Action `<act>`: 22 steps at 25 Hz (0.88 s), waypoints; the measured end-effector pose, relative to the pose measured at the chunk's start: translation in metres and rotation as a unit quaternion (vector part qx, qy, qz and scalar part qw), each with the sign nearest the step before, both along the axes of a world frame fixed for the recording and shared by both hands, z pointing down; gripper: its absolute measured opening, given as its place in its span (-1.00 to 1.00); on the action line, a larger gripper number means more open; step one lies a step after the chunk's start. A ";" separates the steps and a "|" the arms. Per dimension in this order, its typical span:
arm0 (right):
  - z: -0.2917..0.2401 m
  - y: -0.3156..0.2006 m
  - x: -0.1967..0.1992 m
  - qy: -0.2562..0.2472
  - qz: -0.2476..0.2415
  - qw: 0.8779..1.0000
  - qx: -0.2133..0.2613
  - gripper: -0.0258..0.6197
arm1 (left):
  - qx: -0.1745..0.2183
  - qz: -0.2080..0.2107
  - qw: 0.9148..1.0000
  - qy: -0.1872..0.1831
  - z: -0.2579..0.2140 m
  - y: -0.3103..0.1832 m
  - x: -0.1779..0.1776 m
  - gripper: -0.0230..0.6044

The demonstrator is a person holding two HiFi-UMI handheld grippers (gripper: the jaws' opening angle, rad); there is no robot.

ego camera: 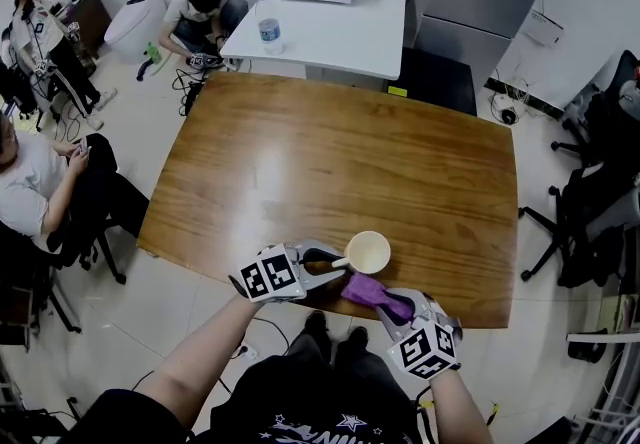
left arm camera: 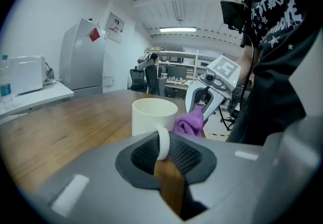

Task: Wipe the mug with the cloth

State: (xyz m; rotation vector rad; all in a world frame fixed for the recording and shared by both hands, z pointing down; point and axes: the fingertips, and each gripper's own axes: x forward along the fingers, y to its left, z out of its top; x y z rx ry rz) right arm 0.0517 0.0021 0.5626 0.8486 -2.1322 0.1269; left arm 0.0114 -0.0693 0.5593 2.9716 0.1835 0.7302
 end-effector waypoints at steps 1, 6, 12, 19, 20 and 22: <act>-0.010 0.003 0.006 -0.014 0.010 1.000 0.017 -0.63 | 0.000 0.000 1.000 0.000 0.000 0.000 0.000 -0.79; -0.064 0.002 0.042 -0.156 0.132 0.973 0.104 -0.63 | 0.001 0.001 1.000 -0.001 0.001 0.001 0.001 -0.79; -0.041 -0.012 0.049 -0.239 0.217 0.945 0.050 -0.63 | -0.002 0.000 1.000 0.000 0.002 0.002 0.001 -0.79; -0.013 -0.028 0.022 -0.200 0.177 0.964 0.013 -0.63 | -0.001 0.013 1.000 -0.006 0.001 0.003 0.002 -0.80; -0.009 -0.030 0.022 -0.194 0.176 0.965 0.008 -0.63 | -0.002 0.014 1.000 -0.006 0.001 0.003 0.002 -0.80; -0.001 -0.036 0.021 -0.184 0.175 0.967 -0.002 -0.63 | -0.002 0.016 1.000 -0.006 0.001 0.003 0.002 -0.80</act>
